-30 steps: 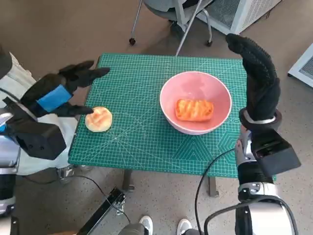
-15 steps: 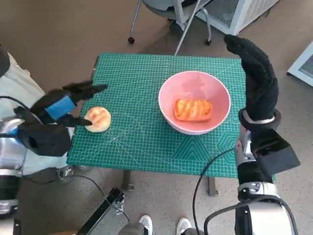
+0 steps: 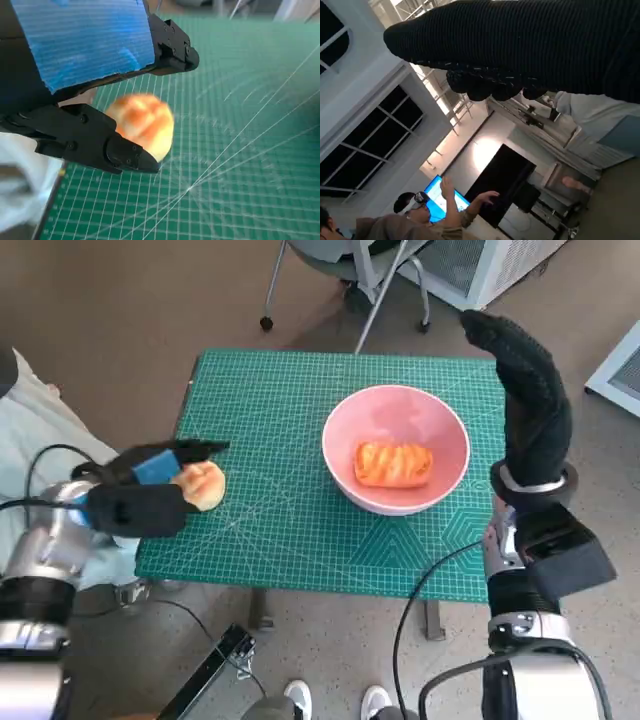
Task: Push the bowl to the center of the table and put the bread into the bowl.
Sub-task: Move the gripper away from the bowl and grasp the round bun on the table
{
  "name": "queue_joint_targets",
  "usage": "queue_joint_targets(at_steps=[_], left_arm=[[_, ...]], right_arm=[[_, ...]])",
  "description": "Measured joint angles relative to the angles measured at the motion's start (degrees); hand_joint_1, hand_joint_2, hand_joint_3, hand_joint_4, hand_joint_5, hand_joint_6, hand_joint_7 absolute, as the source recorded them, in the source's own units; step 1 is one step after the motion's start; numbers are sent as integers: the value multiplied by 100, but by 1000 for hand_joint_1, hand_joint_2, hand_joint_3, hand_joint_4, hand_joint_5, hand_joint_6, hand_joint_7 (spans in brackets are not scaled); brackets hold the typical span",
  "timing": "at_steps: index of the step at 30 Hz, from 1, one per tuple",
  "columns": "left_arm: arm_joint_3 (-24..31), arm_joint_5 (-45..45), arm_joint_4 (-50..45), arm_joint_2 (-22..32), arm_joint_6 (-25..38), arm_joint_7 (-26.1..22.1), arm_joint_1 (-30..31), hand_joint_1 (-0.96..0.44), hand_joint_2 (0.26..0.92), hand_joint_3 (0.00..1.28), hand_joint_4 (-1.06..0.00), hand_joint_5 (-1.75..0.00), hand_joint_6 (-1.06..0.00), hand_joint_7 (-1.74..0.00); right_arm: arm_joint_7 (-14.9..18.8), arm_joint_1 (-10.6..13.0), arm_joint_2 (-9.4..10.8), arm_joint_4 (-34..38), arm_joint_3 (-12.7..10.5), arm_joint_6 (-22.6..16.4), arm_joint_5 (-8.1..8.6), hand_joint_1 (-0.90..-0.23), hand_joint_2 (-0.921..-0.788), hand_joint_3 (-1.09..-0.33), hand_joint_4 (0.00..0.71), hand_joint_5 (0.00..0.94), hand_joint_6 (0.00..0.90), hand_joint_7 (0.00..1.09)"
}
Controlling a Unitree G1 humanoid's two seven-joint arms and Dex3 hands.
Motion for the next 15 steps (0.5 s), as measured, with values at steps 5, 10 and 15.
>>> queue_joint_targets(at_steps=[5, 10, 15], left_arm=[[-316, 321, 574, -147, 89, 167, -264, -112, 838, 11, -366, -42, -459, -52], [-623, 678, 959, -253, 169, 603, -480, -84, 891, 21, -641, -127, -676, -146], [-723, 796, 1071, -249, 72, 989, -562, -14, 916, 107, -632, -1057, -574, -1049]], right_arm=[[0, 6, -7, -45, 0, 6, 8, -566, -921, -688, 329, 0, 26, 813], [16, 20, -9, -84, 2, 20, 16, -573, -921, -681, 327, 0, 28, 813], [60, 44, -10, -137, 2, 50, 41, -582, -921, -672, 322, 0, 29, 812]])
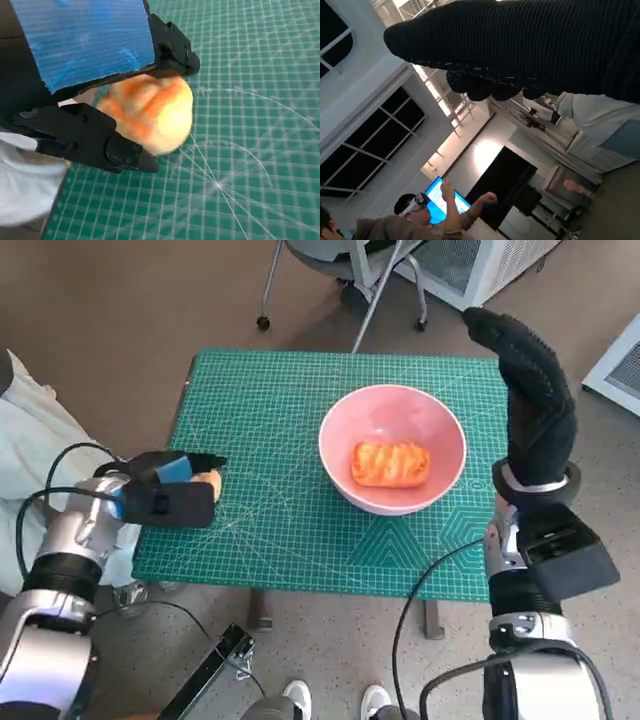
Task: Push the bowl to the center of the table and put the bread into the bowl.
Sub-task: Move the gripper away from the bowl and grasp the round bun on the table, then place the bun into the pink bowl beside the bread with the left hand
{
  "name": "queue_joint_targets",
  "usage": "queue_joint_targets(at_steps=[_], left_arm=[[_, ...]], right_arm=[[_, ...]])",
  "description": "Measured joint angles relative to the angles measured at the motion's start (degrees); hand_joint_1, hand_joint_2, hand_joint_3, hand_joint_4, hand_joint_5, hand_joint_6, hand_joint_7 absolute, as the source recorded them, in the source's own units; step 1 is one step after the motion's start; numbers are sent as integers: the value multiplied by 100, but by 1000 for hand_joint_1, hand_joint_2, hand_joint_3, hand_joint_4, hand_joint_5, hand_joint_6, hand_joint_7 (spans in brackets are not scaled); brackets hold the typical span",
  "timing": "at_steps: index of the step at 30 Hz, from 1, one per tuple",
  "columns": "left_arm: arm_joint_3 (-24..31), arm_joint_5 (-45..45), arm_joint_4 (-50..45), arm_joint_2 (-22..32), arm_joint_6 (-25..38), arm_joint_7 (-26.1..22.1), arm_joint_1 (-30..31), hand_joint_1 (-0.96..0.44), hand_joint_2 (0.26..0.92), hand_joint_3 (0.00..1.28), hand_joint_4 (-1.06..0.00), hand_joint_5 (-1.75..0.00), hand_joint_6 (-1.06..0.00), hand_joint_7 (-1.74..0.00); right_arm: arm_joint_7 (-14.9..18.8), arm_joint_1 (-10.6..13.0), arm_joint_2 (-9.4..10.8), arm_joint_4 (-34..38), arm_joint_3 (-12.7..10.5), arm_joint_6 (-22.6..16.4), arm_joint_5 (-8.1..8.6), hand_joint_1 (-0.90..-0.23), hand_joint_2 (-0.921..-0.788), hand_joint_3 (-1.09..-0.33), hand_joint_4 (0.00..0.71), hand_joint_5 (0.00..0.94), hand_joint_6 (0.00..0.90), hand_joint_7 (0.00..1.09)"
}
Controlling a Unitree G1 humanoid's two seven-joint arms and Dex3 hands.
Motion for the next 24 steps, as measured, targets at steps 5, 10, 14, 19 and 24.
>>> queue_joint_targets(at_steps=[5, 10, 14, 19, 24], left_arm=[[102, -81, -92, 59, -253, 180, 14, -1, 920, 99, -642, -1211, -600, -1149], [467, -397, -489, 200, -550, 262, 28, 2, 920, 86, -672, -1205, -603, -1168], [788, -700, -910, 335, -782, 315, 17, 2, 920, 73, -696, -1167, -608, -1179], [1122, -1046, -1488, 377, -969, 298, -51, 2, 920, 59, -706, -1138, -628, -1179], [1330, -1284, -2173, 277, -914, 269, -191, 2, 920, 56, -707, -1141, -633, -1170]], right_arm=[[48, 29, 0, -22, -2, 47, 77, -578, -921, -667, 321, 0, 30, 812], [72, 32, 3, -33, -1, 80, 125, -584, -921, -660, 321, 0, 33, 811], [71, 32, 5, -39, 0, 94, 123, -581, -921, -659, 321, 0, 34, 809], [71, 31, 3, -37, -1, 94, 120, -579, -921, -659, 321, 0, 36, 806], [74, 30, 2, -16, -1, 94, 120, -574, -921, -659, 321, 0, 37, 804]])
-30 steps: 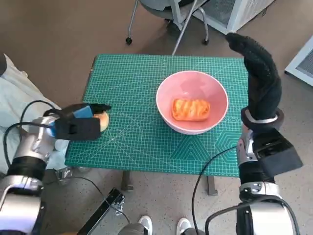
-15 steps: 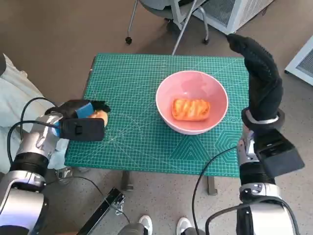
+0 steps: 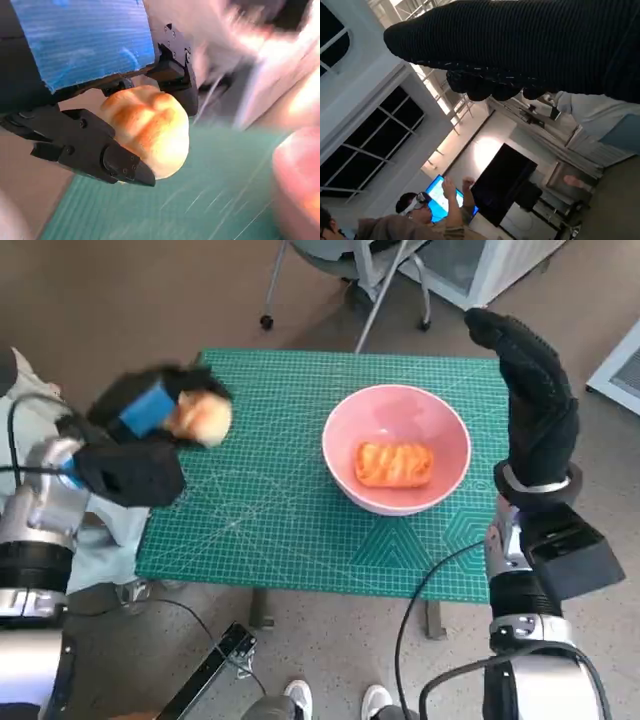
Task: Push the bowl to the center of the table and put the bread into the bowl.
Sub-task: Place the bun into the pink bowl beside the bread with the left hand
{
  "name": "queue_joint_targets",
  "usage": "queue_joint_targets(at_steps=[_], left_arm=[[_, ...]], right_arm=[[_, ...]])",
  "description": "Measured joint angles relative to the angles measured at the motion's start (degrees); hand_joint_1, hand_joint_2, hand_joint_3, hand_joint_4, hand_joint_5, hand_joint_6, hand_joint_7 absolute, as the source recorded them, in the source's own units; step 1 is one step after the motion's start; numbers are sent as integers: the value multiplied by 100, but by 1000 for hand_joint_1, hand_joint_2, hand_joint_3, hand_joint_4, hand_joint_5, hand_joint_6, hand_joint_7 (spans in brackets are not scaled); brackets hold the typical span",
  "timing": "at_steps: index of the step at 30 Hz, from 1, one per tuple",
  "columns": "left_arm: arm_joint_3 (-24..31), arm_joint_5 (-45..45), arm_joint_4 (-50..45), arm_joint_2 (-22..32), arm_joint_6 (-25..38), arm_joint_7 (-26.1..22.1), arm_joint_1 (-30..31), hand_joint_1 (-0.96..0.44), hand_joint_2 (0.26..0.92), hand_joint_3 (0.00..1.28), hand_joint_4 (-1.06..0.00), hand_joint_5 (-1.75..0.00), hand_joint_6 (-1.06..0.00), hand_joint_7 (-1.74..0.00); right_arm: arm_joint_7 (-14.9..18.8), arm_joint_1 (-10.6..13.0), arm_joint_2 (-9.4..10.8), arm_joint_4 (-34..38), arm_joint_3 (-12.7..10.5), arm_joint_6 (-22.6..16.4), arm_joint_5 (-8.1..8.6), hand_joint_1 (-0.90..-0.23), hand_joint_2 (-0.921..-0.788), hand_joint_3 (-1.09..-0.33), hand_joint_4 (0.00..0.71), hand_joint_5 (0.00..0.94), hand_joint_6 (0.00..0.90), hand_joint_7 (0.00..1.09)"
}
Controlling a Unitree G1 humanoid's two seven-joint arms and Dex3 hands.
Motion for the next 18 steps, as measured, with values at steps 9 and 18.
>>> queue_joint_targets(at_steps=[9, 18], left_arm=[[-106, 34, -1057, -707, 473, -18, -474, 2, 920, 55, -701, -1145, -641, -1166], [-588, 161, -434, -1685, 274, 157, -990, 2, 920, 77, -677, -1134, -614, -1228]], right_arm=[[54, -29, 8, 97, 5, -8, 1, -565, -921, -658, 321, 0, 36, 804], [43, -59, 22, 161, 15, -79, -121, -547, -921, -689, 322, 1, 34, 804]])
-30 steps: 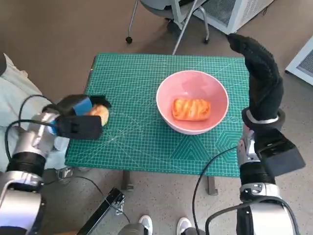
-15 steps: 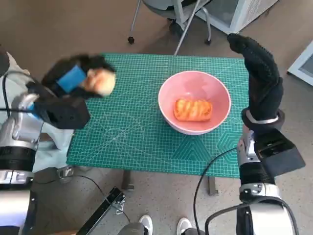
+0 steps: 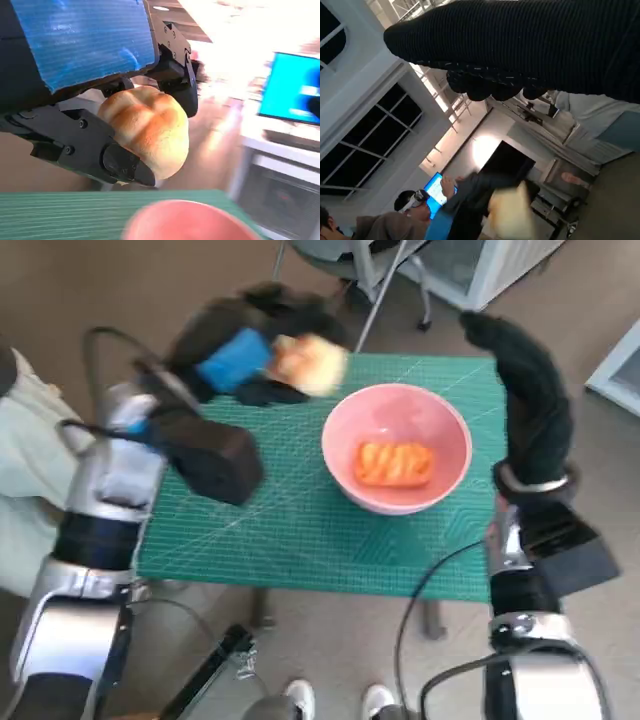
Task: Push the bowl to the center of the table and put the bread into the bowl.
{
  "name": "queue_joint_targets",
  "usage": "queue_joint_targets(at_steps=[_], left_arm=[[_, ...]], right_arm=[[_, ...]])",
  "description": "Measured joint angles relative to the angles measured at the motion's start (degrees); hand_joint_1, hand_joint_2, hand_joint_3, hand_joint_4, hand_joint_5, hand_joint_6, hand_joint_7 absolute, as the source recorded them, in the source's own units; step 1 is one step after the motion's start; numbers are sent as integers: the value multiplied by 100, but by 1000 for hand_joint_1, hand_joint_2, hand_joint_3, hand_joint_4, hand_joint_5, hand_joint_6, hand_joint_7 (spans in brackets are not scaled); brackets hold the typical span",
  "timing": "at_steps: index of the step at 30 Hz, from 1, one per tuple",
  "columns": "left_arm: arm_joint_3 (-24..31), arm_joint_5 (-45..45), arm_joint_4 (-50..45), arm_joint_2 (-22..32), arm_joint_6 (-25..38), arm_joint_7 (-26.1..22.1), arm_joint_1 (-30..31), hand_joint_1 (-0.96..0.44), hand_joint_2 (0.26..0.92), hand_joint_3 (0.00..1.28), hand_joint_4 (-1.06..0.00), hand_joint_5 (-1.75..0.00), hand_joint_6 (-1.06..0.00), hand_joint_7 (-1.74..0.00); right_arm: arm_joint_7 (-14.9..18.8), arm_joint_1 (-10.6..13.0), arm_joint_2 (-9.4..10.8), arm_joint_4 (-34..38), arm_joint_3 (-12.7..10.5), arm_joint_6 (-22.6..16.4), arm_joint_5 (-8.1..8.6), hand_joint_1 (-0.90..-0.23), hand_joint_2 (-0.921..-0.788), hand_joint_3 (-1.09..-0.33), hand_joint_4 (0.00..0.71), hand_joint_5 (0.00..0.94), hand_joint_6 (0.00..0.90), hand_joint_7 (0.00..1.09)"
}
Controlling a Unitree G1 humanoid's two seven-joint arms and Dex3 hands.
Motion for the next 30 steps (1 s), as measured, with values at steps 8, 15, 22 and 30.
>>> queue_joint_targets(at_steps=[8, 15, 22, 30], left_arm=[[-385, 186, 1388, -691, -407, 173, -199, -34, 892, 137, -435, -778, -313, -928], [-711, 303, 1745, -908, 483, -760, -205, -165, 788, 88, -33, -60, -21, -384], [-594, 123, 1585, -963, 755, -1084, -195, -294, 807, 79, -20, -12, -1, -398], [76, -554, 1305, -1042, -54, -447, 39, -347, 885, 60, 0, 0, -17, -305]], right_arm=[[-125, -2, -20, -5, -2, -24, -147, -541, -921, -700, 321, 0, 25, 802], [-166, -1, -62, -21, -5, -22, -240, -552, -921, -706, 321, 0, 20, 803], [-172, 5, -88, -120, -7, 3, -239, -563, -921, -703, 324, 1, 18, 807], [-165, 5, -84, -248, -2, 152, -187, -534, -921, -709, 324, 1, 17, 808]])
